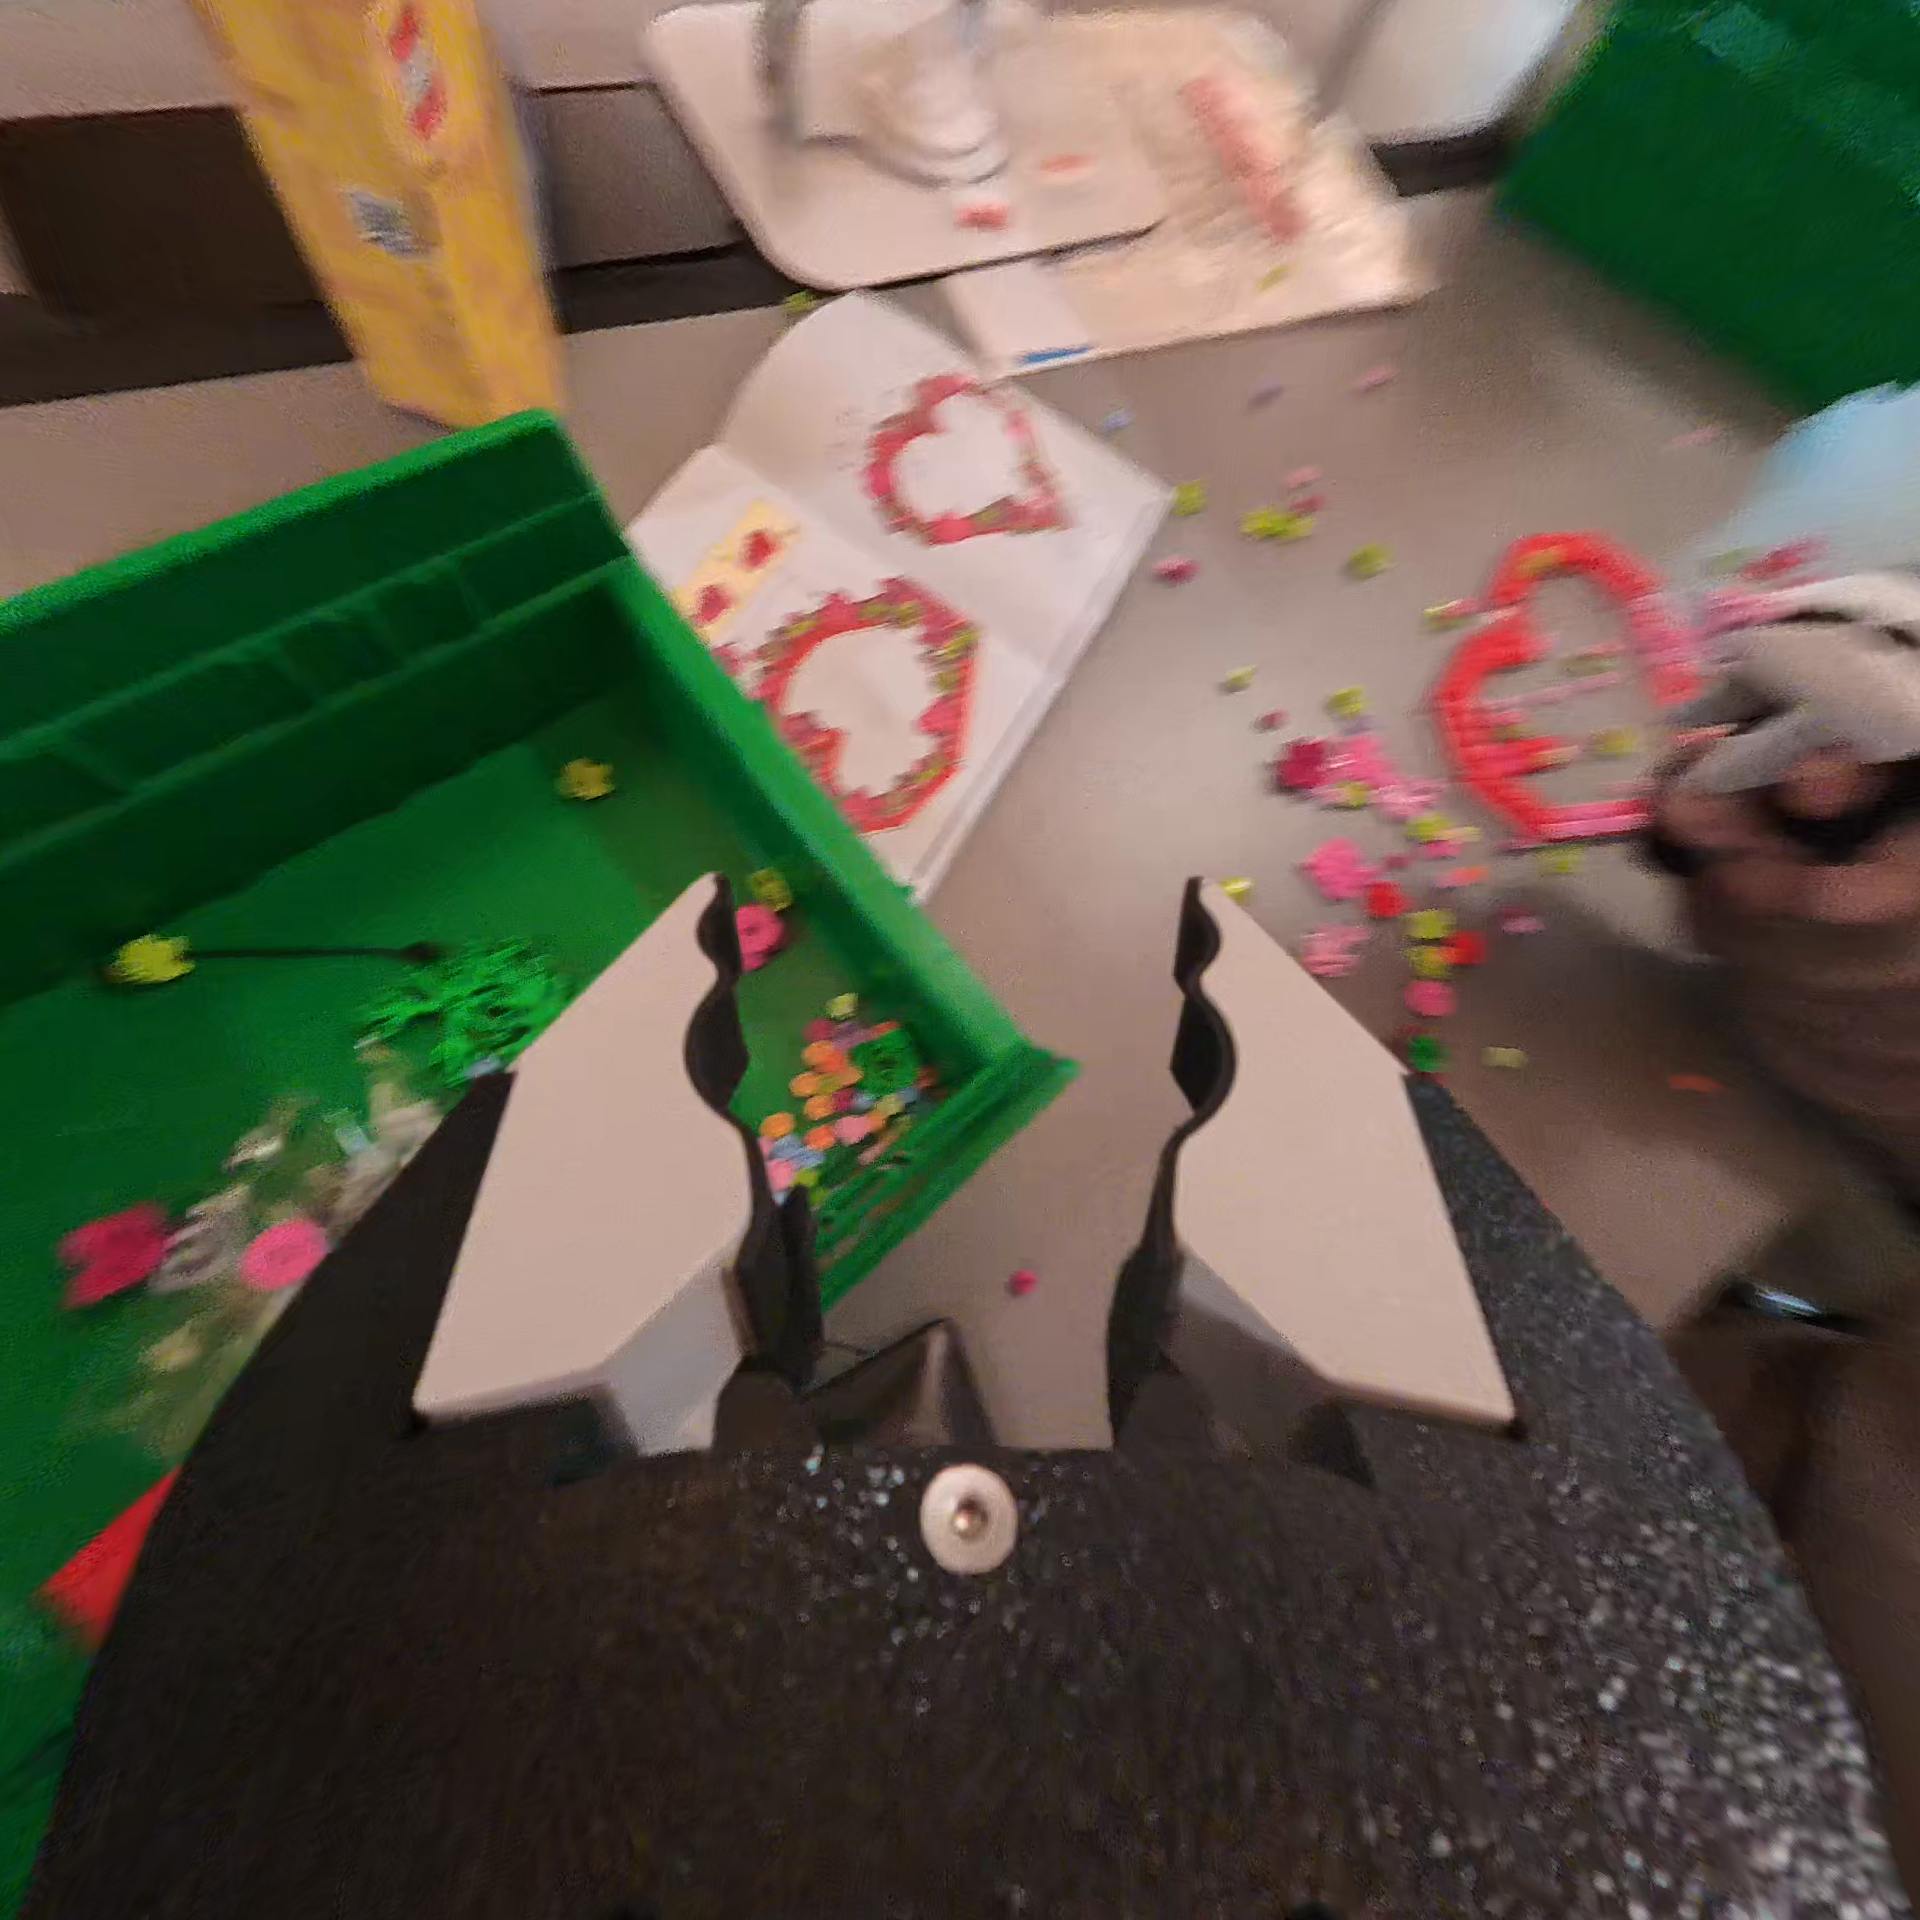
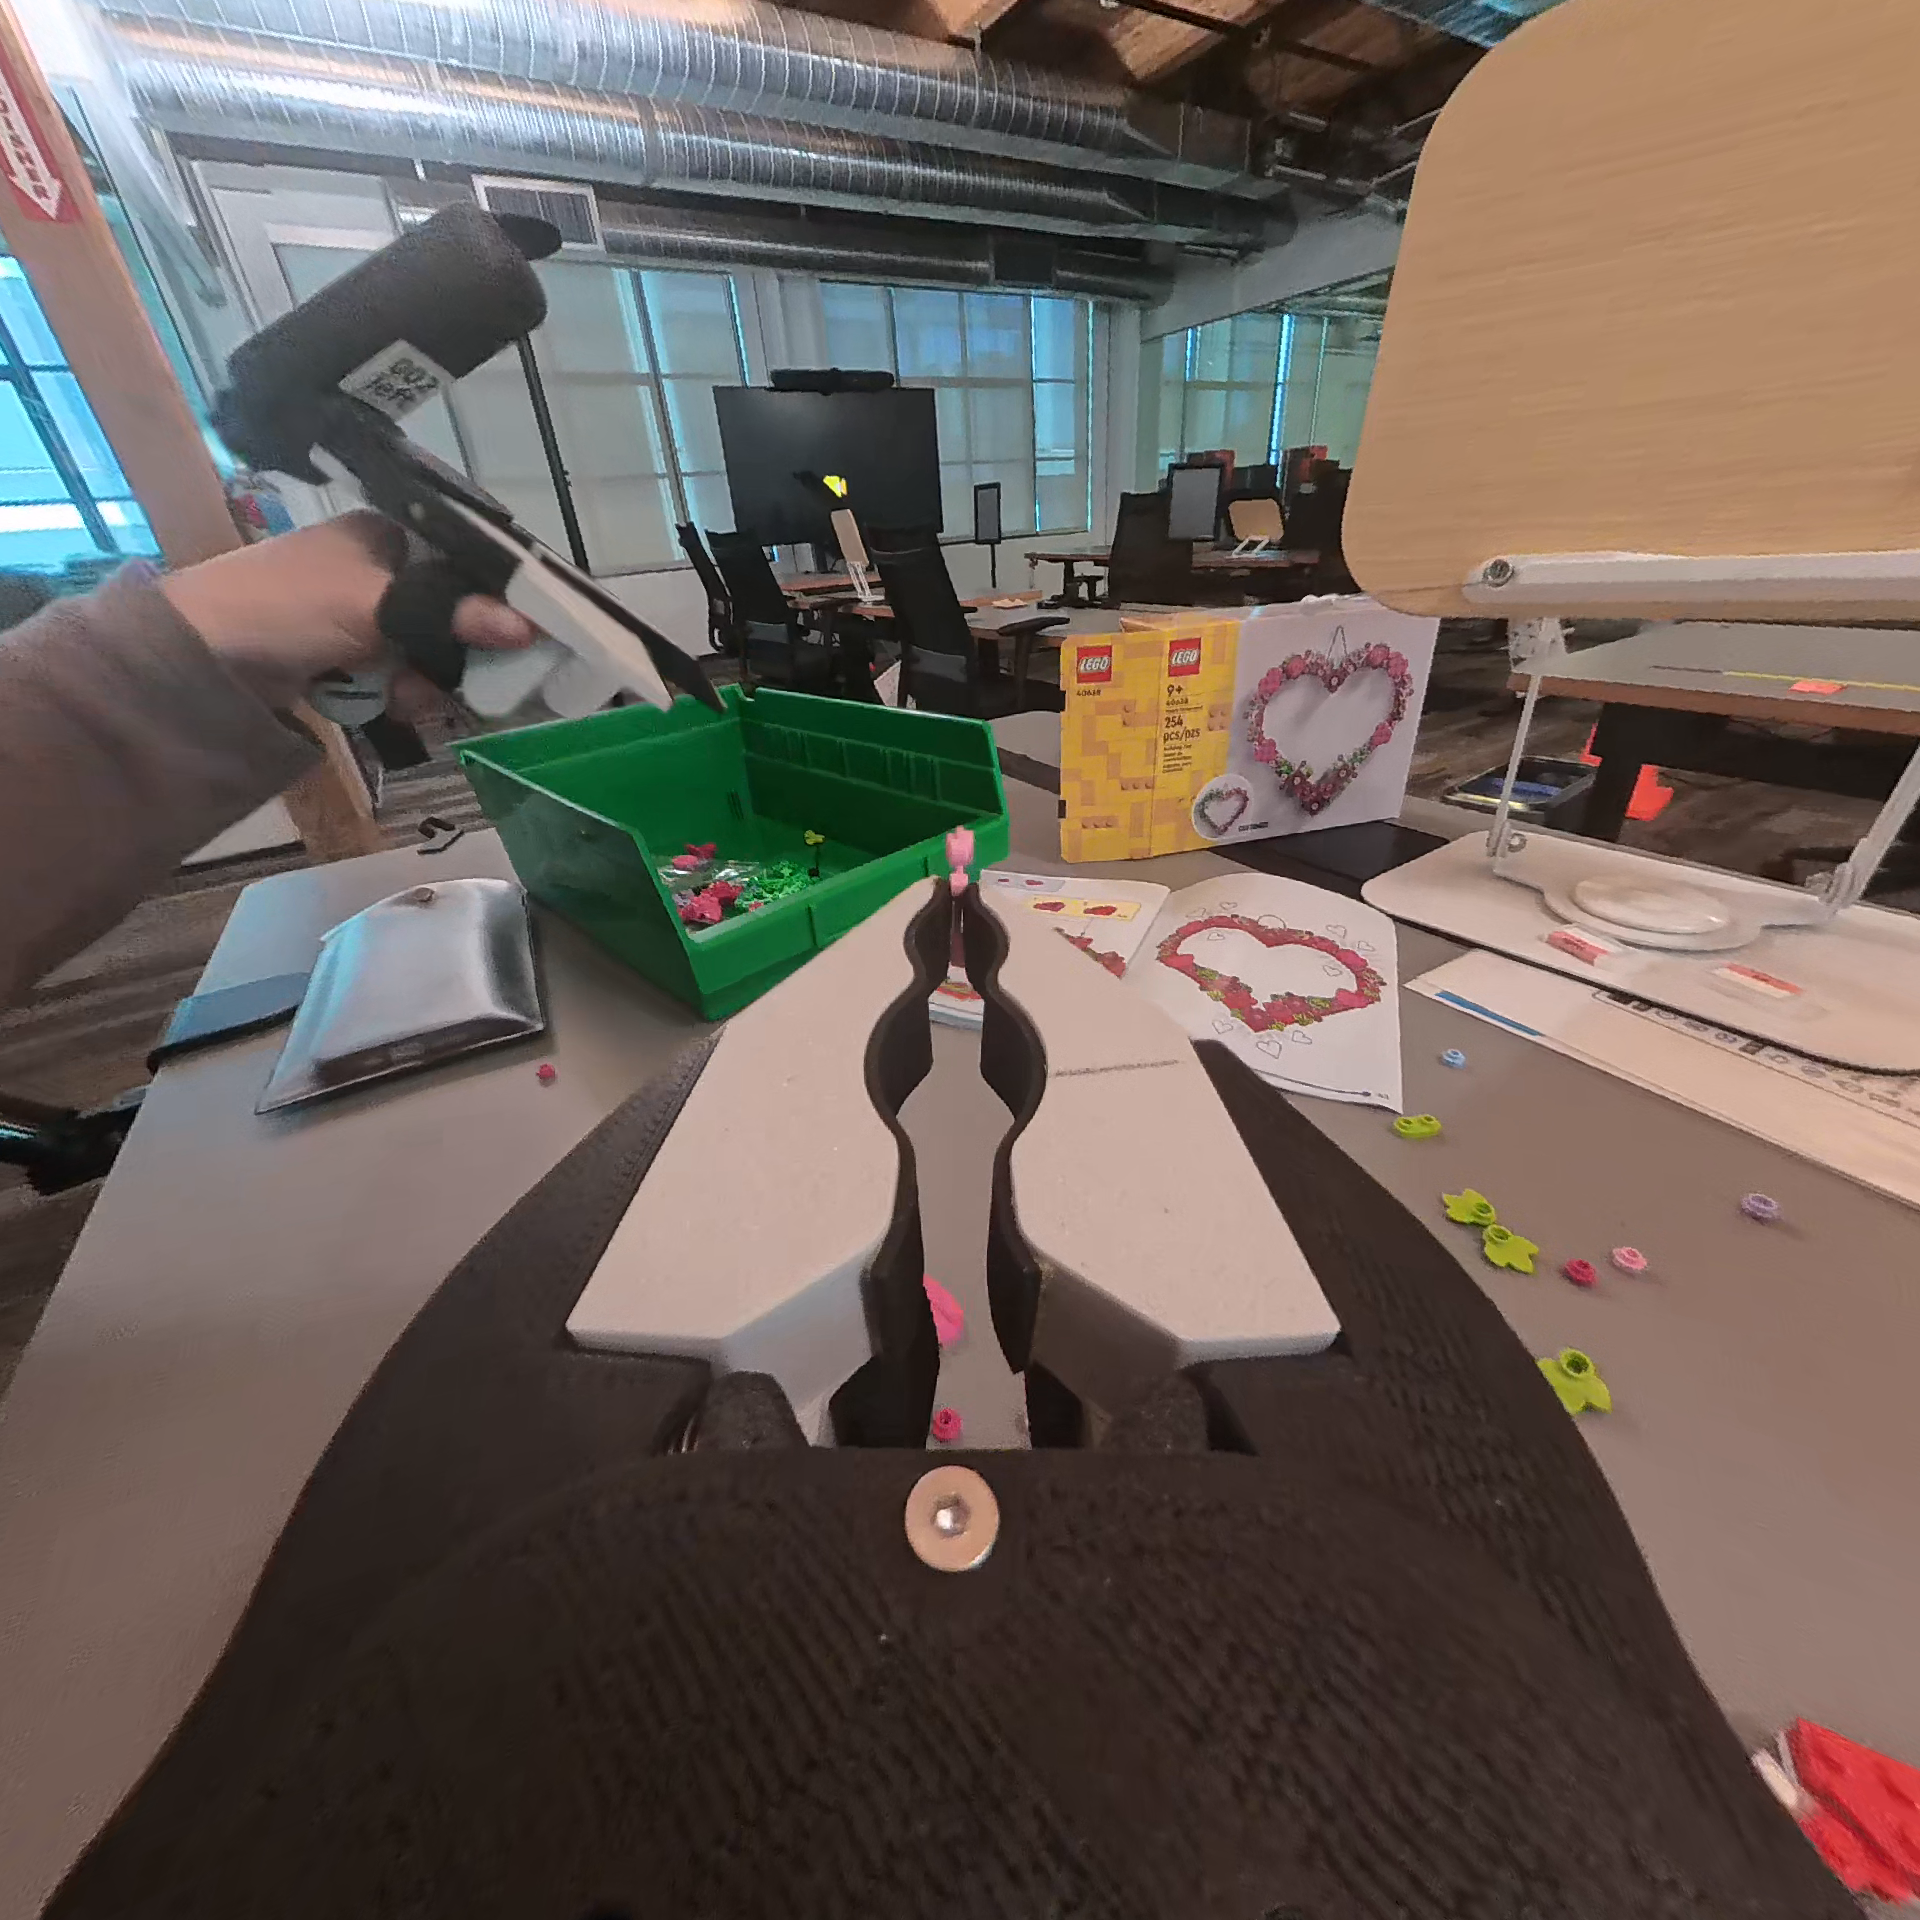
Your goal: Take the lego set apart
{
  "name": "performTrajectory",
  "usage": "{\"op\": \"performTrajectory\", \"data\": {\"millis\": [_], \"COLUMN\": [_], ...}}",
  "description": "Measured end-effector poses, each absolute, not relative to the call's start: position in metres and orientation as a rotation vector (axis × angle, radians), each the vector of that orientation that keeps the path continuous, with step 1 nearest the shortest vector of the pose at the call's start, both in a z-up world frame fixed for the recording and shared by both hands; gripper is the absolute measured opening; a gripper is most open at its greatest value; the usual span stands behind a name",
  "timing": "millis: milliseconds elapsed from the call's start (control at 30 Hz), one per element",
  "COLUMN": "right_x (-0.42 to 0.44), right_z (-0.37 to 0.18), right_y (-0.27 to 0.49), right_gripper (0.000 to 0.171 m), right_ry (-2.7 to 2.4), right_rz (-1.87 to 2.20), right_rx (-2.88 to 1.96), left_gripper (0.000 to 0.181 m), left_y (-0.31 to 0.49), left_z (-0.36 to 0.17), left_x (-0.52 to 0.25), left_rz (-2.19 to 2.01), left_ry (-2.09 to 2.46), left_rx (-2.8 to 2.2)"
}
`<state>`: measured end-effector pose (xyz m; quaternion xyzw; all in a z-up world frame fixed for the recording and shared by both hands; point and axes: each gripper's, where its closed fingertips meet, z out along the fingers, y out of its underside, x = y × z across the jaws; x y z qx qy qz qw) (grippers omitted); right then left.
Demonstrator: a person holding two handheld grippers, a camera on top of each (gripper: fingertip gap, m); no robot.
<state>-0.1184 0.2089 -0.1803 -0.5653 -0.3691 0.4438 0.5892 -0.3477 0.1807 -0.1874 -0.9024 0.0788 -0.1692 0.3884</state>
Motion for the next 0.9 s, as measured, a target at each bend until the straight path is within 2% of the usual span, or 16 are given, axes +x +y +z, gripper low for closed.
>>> {"op": "performTrajectory", "data": {"millis": [33,100,167,333,467,567,633,733,800,900], "right_x": [-0.119,-0.121,-0.127,-0.131,-0.129,-0.13,-0.131,-0.134,-0.137,-0.134], "right_z": [-0.178,-0.173,-0.167,-0.151,-0.149,-0.15,-0.152,-0.152,-0.155,-0.16], "right_y": [0.207,0.198,0.182,0.129,0.114,0.109,0.105,0.11,0.12,0.148], "right_gripper": [0.0,0.0,0.0,0.0,0.0,0.0,0.001,0.001,0.01,0.012], "right_ry": [-0.862,-0.897,-0.969,-1.112,-1.165,-1.191,-1.213,-1.18,-1.144,-1.061], "right_rz": [1.036,1.042,1.055,1.377,1.557,1.579,1.577,1.544,1.462,1.316], "right_rx": [-1.305,-1.249,-1.155,-0.936,-0.89,-0.88,-0.875,-0.896,-0.935,-1.03], "left_gripper": [0.084,0.086,0.078,0.042,0.033,0.022,0.002,0.002,0.001,0.002], "left_y": [0.18,0.176,0.164,0.114,0.099,0.102,0.107,0.111,0.124,0.166], "left_z": [-0.176,-0.145,-0.126,-0.14,-0.143,-0.144,-0.146,-0.148,-0.148,-0.139], "left_x": [-0.338,-0.307,-0.264,-0.161,-0.124,-0.12,-0.122,-0.126,-0.139,-0.213], "left_rz": [-0.544,-0.743,-0.833,-0.89,-1.075,-1.124,-1.096,-1.008,-0.869,-0.522], "left_ry": [0.216,0.306,0.493,1.035,1.09,1.053,1.027,1.025,0.981,0.677], "left_rx": [-2.257,-2.099,-1.975,-1.78,-1.673,-1.647,-1.65,-1.644,-1.687,-1.816]}}
